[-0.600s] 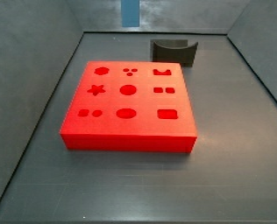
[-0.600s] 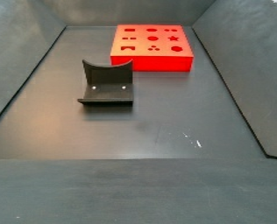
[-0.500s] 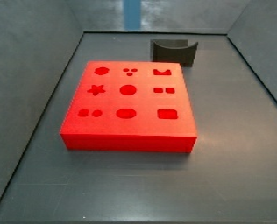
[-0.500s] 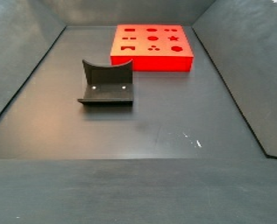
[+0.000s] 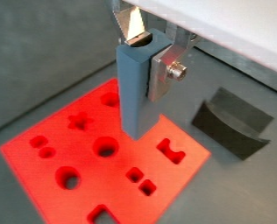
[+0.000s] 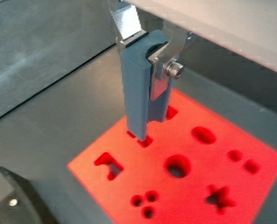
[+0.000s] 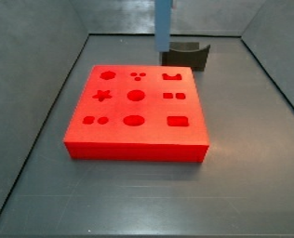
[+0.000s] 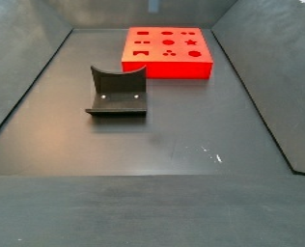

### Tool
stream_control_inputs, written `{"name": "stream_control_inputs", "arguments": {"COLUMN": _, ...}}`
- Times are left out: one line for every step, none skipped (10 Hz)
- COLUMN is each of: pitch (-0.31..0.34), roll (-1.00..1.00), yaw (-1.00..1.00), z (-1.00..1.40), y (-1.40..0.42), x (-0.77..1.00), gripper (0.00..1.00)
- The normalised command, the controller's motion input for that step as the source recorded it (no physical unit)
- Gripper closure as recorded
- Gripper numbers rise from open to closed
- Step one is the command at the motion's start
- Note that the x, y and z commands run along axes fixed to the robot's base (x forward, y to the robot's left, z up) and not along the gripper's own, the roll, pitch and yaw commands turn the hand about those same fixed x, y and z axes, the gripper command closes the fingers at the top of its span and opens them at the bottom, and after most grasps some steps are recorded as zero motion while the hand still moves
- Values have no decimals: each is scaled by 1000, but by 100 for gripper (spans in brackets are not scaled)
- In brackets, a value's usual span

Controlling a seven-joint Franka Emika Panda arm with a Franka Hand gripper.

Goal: Insert the arch object.

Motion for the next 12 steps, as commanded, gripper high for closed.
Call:
{"name": "stream_control_inputs", "arguments": {"pitch": -130, "roll": 179, "yaw": -283, "z": -346, "y": 354, "x": 489, "gripper": 100}}
{"name": "stream_control_inputs", "arguments": {"pitch": -100, "roll": 137, "yaw": -589, "z": -323, "y": 140, "x": 429, "gripper": 100}}
{"name": "stream_control_inputs", "arguments": {"pitch": -116, "roll": 73, "yaw": -803, "z": -280, "y": 37, "x": 263, "gripper": 100}}
{"name": "stream_control_inputs", "arguments": {"pitch": -113, "roll": 71, "yaw": -883, "z": -291, "y": 0, "x": 197, "gripper": 100}}
{"name": "stream_control_inputs", "arguments": {"pitch": -107, "roll": 74, "yaw": -894, "z": -297, "y": 0, "x": 191, "gripper": 100}}
{"name": "stream_control_inputs", "arguments": {"pitch": -87, "roll": 93, "yaw": -909, "z": -334, "y": 0, "x": 194, "gripper": 100}}
{"name": "stream_control_inputs", "arguments": {"pitch": -11, "roll": 76, "yaw": -943, "z": -494, "y": 0, "x": 211, "gripper": 100}}
{"name": "stream_control_inputs", "arguments": {"pitch": 0, "roll": 34, "yaw": -963, "z": -526, "y": 26, "x": 200, "gripper": 100}}
{"name": "stream_control_inputs", "arguments": {"pitch": 0, "roll": 0, "yaw": -966, "z": -506, "y": 94, "x": 183, "gripper": 100}}
{"name": "stream_control_inputs", "arguments": {"pitch": 0, "roll": -1, "yaw": -869, "z": -443, "y": 166, "x": 237, "gripper": 100}}
{"name": "stream_control_inputs", "arguments": {"pitch": 59, "roll": 0, "yaw": -831, "z": -437, "y": 211, "x": 211, "gripper": 100}}
{"name": "stream_control_inputs", "arguments": {"pitch": 91, "roll": 0, "yaw": -789, "z": -306, "y": 243, "x": 206, "gripper": 100}}
